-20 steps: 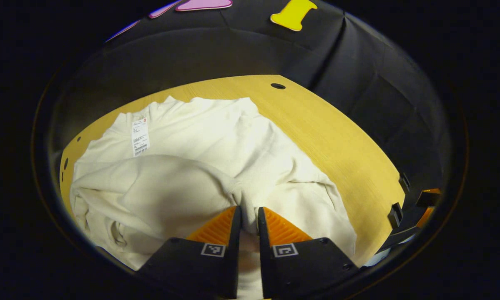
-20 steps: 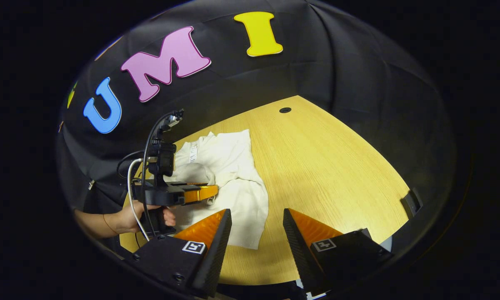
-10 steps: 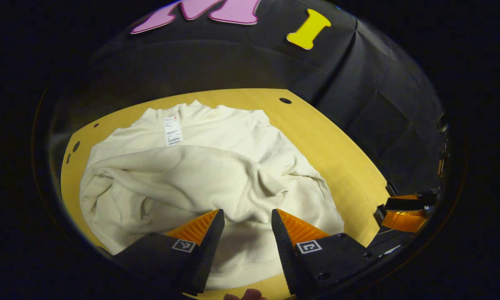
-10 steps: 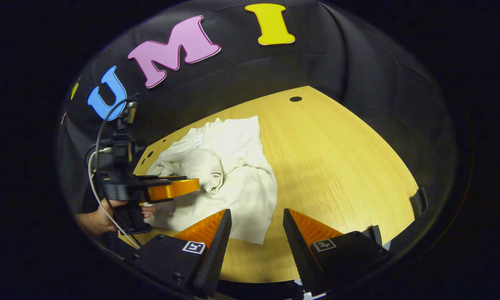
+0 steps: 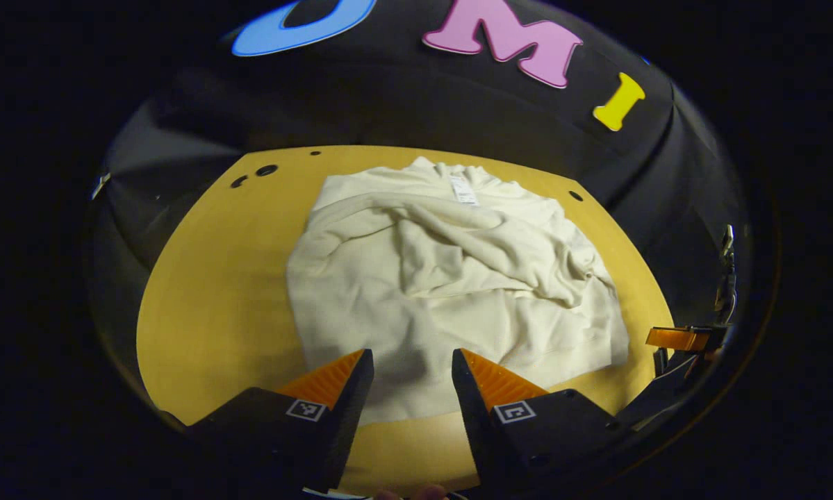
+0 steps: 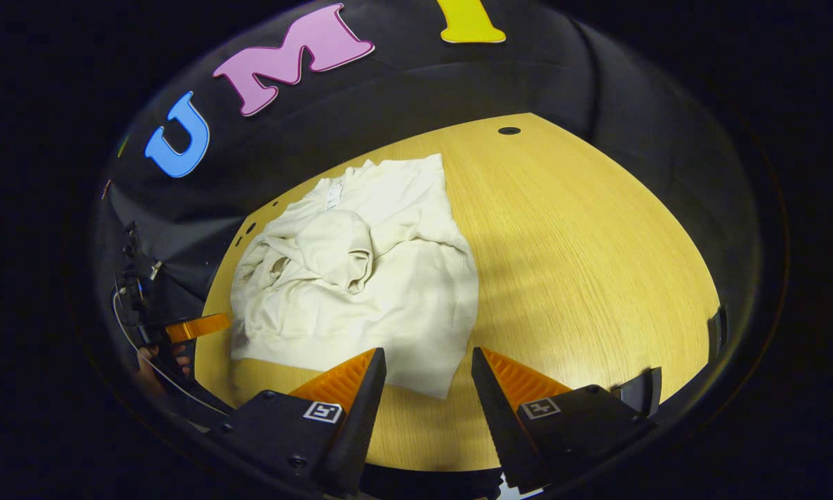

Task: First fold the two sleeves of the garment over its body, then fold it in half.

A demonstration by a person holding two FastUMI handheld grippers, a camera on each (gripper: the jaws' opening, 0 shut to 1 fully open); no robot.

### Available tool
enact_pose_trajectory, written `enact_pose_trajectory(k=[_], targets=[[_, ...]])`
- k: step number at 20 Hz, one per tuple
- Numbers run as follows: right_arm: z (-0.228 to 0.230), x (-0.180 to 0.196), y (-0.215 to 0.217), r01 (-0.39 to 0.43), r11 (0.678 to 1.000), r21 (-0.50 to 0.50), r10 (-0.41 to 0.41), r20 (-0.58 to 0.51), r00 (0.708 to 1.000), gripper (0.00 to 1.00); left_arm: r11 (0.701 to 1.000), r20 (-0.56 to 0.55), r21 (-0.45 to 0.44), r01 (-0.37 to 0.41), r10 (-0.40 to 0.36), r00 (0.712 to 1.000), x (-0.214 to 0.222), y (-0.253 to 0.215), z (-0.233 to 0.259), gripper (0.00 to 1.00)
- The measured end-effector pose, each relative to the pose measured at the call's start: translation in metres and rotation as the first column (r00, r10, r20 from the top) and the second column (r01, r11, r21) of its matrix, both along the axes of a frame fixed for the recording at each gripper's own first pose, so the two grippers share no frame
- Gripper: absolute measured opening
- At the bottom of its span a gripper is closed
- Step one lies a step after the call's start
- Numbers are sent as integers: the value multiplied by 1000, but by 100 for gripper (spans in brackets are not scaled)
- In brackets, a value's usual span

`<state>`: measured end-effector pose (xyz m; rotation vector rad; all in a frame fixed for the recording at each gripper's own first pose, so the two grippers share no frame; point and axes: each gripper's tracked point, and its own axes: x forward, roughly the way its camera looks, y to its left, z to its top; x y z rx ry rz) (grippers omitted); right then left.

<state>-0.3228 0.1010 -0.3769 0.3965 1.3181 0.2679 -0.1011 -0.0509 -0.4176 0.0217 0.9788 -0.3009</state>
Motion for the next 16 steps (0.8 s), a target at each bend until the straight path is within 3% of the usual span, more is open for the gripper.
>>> enact_pose_trajectory(k=[6,13,16], targets=[[-16,-11,0,-1,1000,-1,1,-46,999,77,994,-70,68,-81,86,994,-28,58,-24,73],[-38,-19,-1,17,1000,10,-16,-112,994,77,995,-163,50,-89,96,982,-32,46,-52,73],[-42,-16,4,23,999,29,-20,-108,994,77,996,-153,61,-59,67,986,-28,41,-54,74]])
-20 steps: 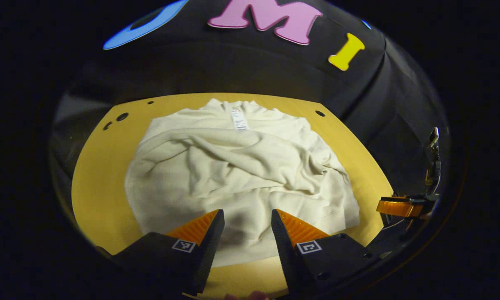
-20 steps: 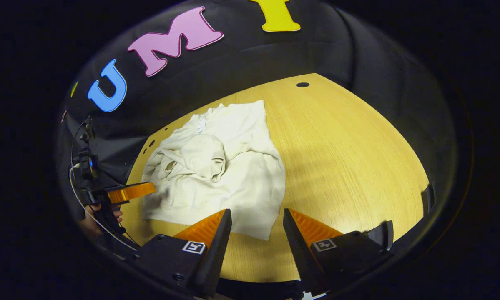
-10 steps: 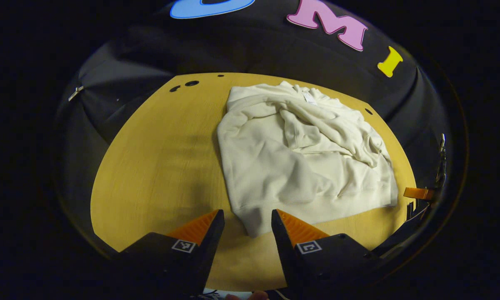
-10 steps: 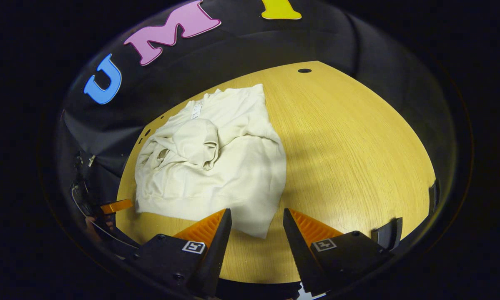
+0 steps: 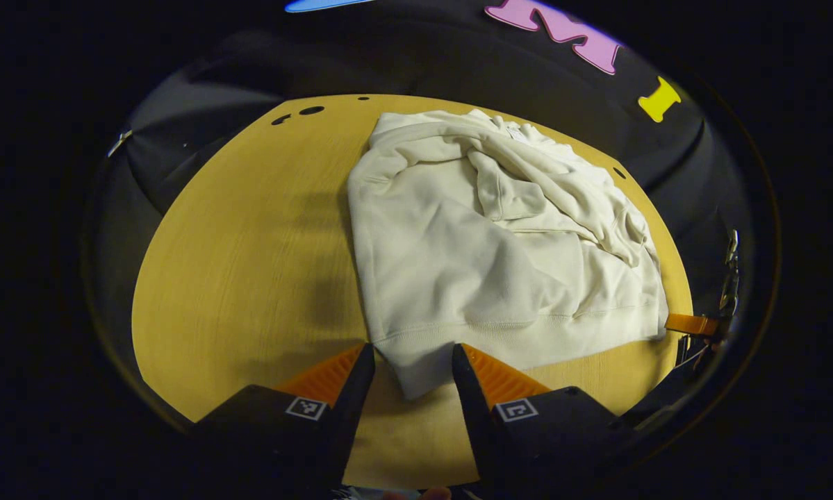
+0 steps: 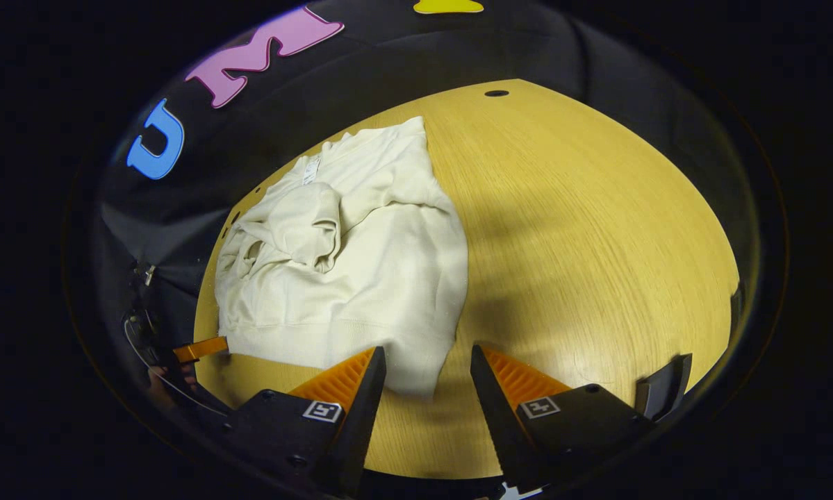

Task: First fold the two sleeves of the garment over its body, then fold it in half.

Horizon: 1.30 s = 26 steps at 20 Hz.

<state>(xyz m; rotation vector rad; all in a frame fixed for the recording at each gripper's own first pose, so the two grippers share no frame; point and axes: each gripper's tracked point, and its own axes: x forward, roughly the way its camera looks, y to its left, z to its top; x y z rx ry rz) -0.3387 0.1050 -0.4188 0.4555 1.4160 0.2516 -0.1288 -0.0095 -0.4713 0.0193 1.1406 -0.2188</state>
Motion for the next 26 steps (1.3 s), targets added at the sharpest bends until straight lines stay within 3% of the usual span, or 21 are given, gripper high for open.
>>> enact_pose_trajectory(k=[2,3,5,6,7,10,13,14,15,16,17,18,19,20,24,26], targets=[[-1,2,7,9,1000,25,-9,-3,1000,76,1000,-12,16,14,-14,1000,0,-2,-1,79],[0,3,11,12,999,38,-12,-10,1000,76,1000,-21,22,17,-16,1000,0,-4,-2,74],[0,4,17,6,1000,29,-6,-2,1000,76,998,-32,61,22,-20,999,-1,-5,-4,75],[-2,6,19,-9,1000,13,9,12,1000,76,996,-32,88,25,-22,999,0,-4,-4,83],[-3,6,20,-29,1000,-11,29,26,999,76,995,-22,102,23,-21,1000,1,-7,-5,77],[-10,9,27,-119,989,-93,126,78,989,74,994,-10,109,-30,31,999,2,-11,-5,82],[-18,13,29,-223,948,-227,255,124,959,72,991,-6,110,-71,72,997,0,-14,-6,80],[-16,14,32,-244,938,-246,284,141,949,58,993,3,105,-62,62,998,0,-17,-5,74],[-14,14,41,-243,942,-230,282,154,947,69,994,11,100,-50,49,999,-1,-21,-6,69],[-13,14,44,-230,946,-229,269,157,950,53,995,21,91,-35,33,999,1,-27,-7,53],[-14,14,46,-232,949,-214,269,163,949,46,996,34,83,-21,19,999,0,-32,-7,47],[-13,11,53,-237,956,-172,264,155,952,43,996,46,84,-10,6,999,0,-37,-7,28],[-12,15,53,-219,964,-153,242,158,957,25,995,56,100,1,-7,998,1,-38,-8,24],[-12,14,55,-204,970,-131,222,136,966,18,994,67,112,7,-15,998,2,-38,-6,10],[-8,15,50,-158,985,-72,166,128,978,6,998,72,44,-45,42,997,5,-36,-3,6],[3,24,48,-124,991,-55,131,156,979,6,999,89,35,-36,33,996,6,-31,4,6]])
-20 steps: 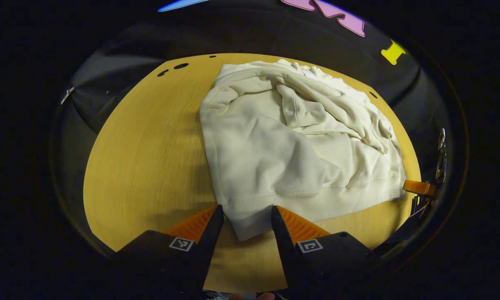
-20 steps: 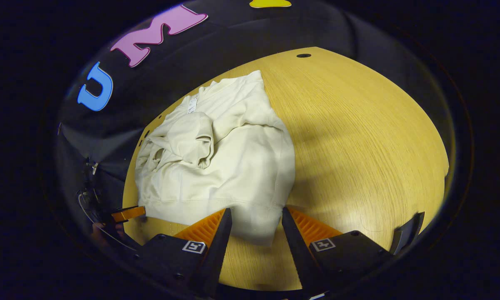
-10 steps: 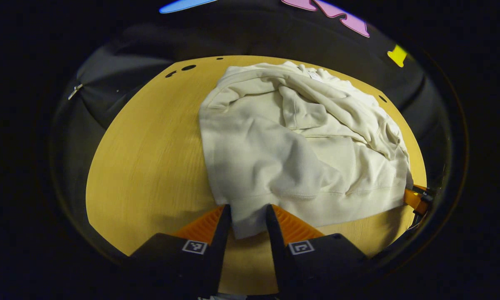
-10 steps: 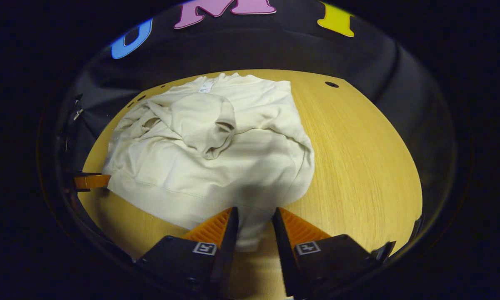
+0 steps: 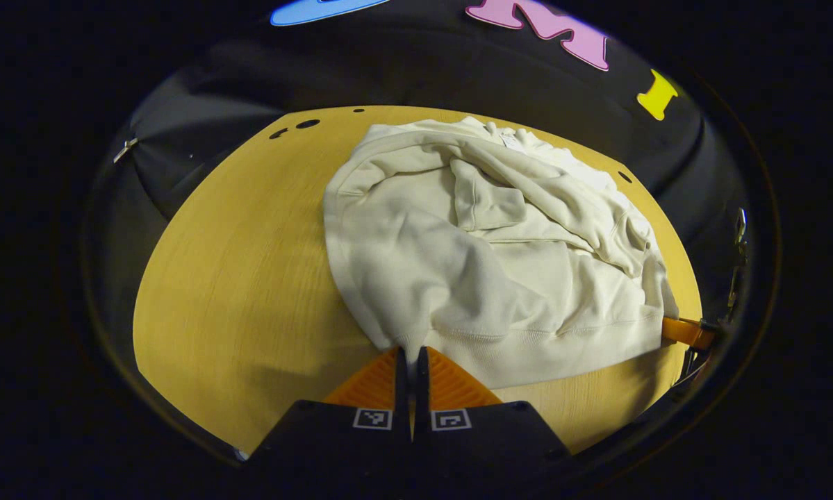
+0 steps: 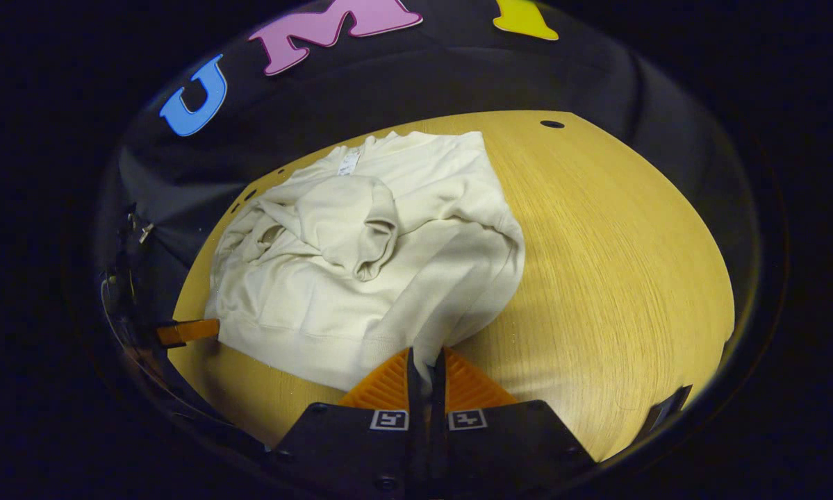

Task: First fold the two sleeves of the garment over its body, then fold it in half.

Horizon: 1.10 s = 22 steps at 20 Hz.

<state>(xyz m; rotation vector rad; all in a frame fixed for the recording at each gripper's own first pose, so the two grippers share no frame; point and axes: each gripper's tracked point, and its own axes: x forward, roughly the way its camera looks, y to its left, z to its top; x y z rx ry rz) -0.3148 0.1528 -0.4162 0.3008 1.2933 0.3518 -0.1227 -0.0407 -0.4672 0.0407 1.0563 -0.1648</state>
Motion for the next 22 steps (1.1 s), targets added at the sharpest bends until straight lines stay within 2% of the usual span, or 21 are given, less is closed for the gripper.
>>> enact_pose_trajectory(k=[6,15,22], targets=[[43,42,-3,78,996,47,-83,101,991,6,997,112,-72,19,-11,994,18,-9,47,6],[92,124,-8,164,980,111,-187,250,950,5,978,266,-205,-38,93,959,72,-22,133,6],[108,182,-1,198,969,149,-237,325,916,5,980,390,-197,-12,90,917,133,-38,171,6]])
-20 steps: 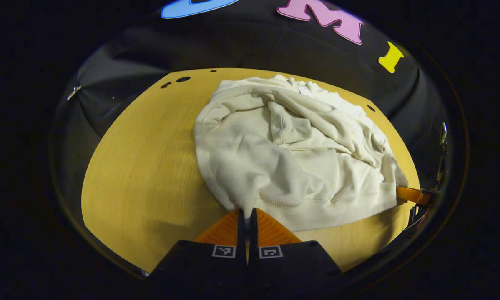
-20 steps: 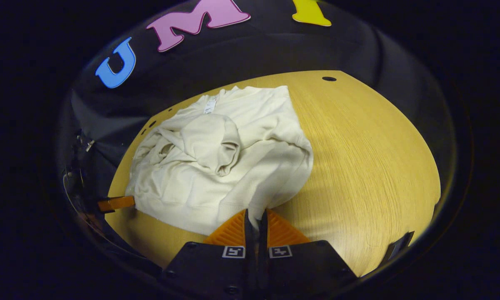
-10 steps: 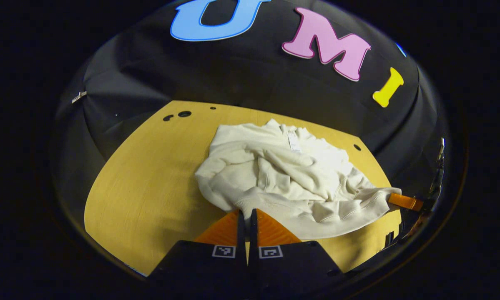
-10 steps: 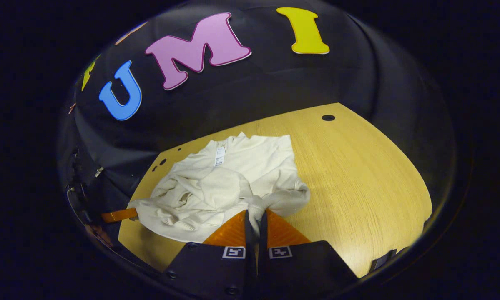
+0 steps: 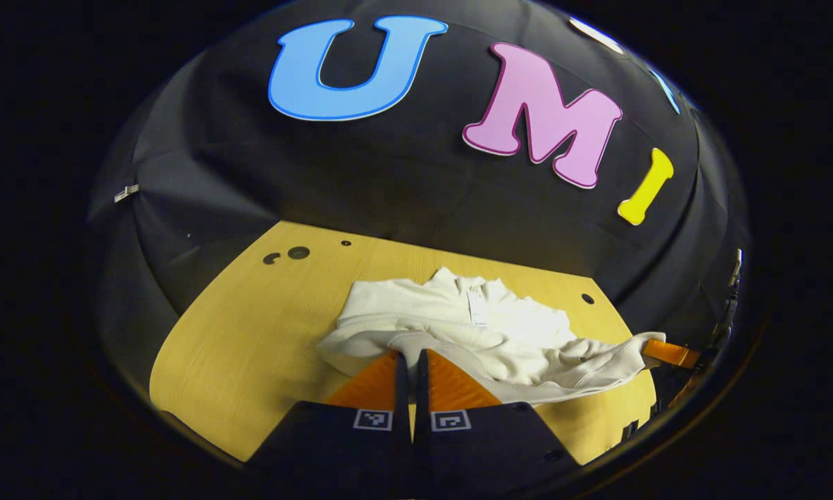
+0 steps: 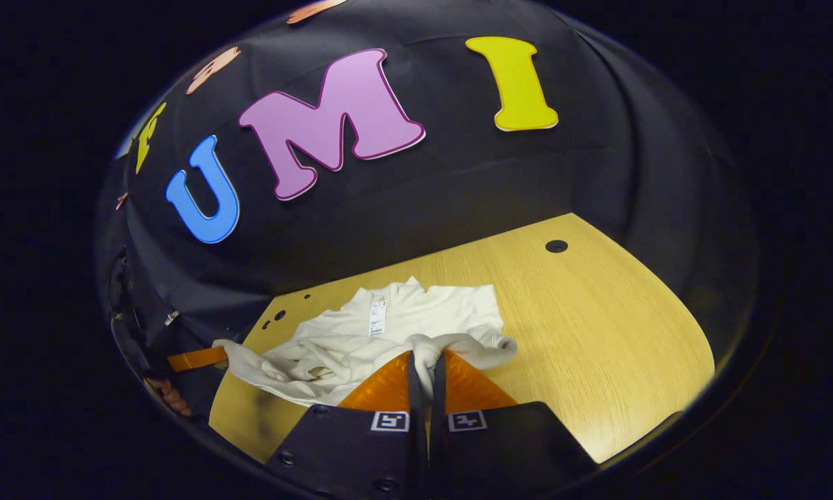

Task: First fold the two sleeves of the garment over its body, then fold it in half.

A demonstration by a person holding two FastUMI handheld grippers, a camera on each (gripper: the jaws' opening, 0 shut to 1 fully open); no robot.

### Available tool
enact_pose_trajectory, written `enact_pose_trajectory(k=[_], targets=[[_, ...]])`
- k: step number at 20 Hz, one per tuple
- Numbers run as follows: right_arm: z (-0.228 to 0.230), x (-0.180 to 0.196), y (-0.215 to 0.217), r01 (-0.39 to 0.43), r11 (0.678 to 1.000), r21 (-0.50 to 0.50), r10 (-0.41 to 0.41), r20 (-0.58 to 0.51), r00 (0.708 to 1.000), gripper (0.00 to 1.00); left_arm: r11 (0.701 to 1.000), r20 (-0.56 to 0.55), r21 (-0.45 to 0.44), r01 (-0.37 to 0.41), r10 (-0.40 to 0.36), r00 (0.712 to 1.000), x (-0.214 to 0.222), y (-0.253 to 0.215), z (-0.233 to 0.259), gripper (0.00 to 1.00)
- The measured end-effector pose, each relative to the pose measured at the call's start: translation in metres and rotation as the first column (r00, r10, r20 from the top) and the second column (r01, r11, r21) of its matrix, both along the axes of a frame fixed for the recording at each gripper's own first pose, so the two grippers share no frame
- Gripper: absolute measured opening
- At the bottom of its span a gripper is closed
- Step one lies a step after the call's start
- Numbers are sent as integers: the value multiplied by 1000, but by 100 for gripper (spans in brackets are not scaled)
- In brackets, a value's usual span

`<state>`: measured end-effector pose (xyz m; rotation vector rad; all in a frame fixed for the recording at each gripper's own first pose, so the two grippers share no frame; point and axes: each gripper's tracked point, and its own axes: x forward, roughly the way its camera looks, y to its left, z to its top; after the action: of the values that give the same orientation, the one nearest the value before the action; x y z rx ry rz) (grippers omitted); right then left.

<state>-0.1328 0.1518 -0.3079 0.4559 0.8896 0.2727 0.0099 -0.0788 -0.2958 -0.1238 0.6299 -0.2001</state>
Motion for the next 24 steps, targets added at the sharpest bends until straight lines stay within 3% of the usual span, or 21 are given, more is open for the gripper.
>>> enact_pose_trajectory(k=[10,20,24], targets=[[-12,99,15,38,999,10,-38,93,995,5,998,102,16,-69,67,993,91,-9,18,6],[-86,173,39,58,998,-5,-57,83,995,5,990,116,40,-136,131,985,188,-19,-31,6],[-127,192,42,79,997,-11,-78,48,996,5,989,98,69,-131,124,988,220,-24,-59,6]])
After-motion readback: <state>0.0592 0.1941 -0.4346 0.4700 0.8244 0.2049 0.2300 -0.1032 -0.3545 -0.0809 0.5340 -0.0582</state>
